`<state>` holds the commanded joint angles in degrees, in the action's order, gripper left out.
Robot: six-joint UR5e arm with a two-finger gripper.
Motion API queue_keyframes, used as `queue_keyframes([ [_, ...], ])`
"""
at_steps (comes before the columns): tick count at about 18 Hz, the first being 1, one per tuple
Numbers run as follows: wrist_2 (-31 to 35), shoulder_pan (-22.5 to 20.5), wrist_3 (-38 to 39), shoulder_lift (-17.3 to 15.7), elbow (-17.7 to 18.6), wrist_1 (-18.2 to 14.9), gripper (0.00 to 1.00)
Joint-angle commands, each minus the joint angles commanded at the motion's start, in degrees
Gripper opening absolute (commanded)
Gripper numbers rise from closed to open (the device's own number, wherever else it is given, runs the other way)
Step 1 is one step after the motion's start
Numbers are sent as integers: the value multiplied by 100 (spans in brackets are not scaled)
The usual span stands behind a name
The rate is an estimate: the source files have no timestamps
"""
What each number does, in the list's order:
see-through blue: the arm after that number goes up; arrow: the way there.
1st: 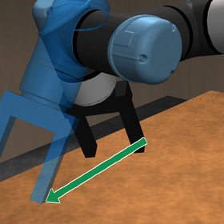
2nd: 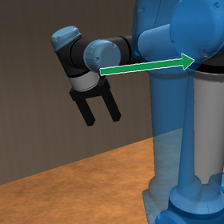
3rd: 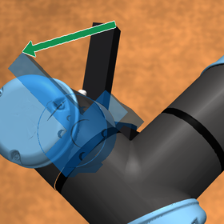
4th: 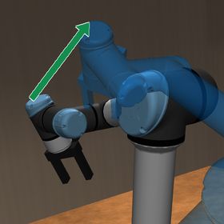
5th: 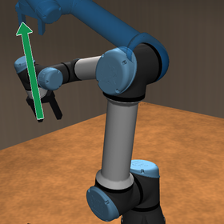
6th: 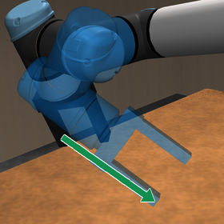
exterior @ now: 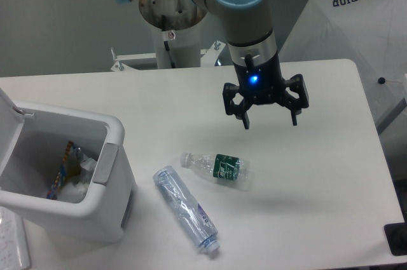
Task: Place the trash in the trash can
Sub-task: 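Lower the gripper over the blue-labelled plastic bottle's cap end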
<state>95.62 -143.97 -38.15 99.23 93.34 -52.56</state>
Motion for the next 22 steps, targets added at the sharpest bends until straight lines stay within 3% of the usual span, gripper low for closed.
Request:
queue_keyframes([
  [4,88,26,26,79,-18,35,100],
  [8,79,53,114,404,26,44,100],
  [12,62,263,1034,781,-140,88,100],
  [16,-148,544,2256,1326,-745,114,100],
  [19,-658,598,3205,1643,-975,114,100],
  [22,-826,624,3419,1924,-1037,114,100],
])
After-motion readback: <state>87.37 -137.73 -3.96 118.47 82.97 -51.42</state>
